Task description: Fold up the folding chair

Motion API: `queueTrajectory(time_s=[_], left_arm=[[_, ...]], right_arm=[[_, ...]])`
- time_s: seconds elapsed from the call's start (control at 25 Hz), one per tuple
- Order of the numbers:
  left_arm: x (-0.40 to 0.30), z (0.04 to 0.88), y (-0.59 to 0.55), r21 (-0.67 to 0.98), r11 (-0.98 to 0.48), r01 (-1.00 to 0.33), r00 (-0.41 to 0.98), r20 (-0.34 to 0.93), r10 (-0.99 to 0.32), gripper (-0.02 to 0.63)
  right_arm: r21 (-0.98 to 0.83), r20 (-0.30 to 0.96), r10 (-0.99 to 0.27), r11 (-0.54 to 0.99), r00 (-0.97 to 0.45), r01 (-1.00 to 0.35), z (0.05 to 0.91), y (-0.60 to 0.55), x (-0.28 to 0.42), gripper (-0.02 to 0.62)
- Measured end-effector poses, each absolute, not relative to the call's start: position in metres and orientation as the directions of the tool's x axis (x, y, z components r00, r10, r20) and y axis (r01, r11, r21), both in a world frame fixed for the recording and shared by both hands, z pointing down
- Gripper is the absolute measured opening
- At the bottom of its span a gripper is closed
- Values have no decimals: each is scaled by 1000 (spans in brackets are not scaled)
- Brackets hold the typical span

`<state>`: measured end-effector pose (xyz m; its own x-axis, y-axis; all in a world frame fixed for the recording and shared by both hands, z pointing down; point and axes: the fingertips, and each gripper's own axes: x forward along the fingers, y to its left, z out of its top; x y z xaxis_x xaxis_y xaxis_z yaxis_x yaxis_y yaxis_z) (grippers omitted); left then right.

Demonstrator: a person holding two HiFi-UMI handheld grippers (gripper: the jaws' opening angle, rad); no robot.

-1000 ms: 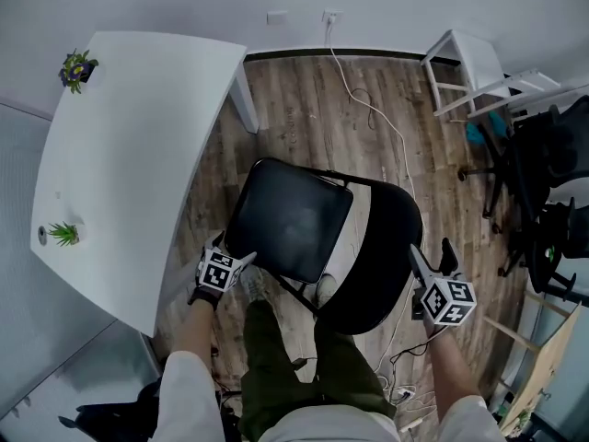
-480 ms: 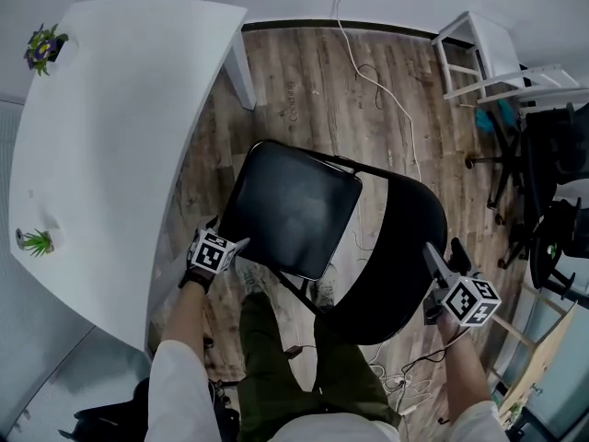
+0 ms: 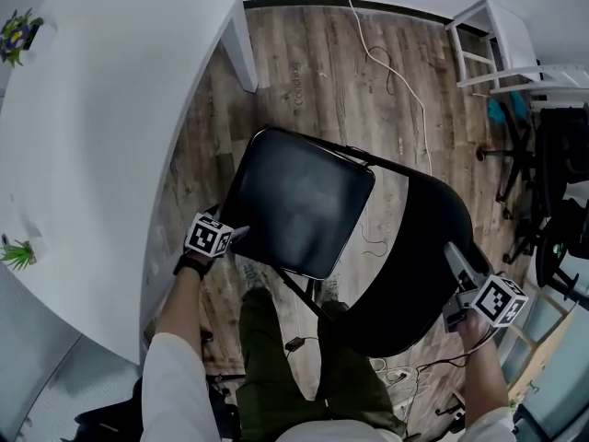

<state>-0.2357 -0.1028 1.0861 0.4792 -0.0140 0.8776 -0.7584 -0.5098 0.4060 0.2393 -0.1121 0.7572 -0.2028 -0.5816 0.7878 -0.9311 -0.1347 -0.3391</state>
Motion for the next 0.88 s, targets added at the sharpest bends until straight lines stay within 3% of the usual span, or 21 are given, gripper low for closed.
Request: queueTrajectory(time_s=[0.12, 0.2, 0.48, 0.88], left_arm=[[-235, 1096, -101, 430, -498, -753, 488, 873, 17, 459], [-234, 1102, -100, 445, -489, -750, 496, 868, 29, 459], [-230, 1128, -100, 551, -451, -702, 569, 815, 110, 459], [-218, 1142, -92, 805, -262, -532, 763, 590, 265, 459]], right_arm=[[-355, 809, -546, -155, -220, -922, 758, -111, 239, 388], [-358, 818, -527, -155, -230, -921, 758, -110, 239, 300], [-419, 820, -490, -161, -296, -894, 765, -120, 231, 231], [-481, 822, -426, -163, -378, -861, 774, -124, 215, 142]])
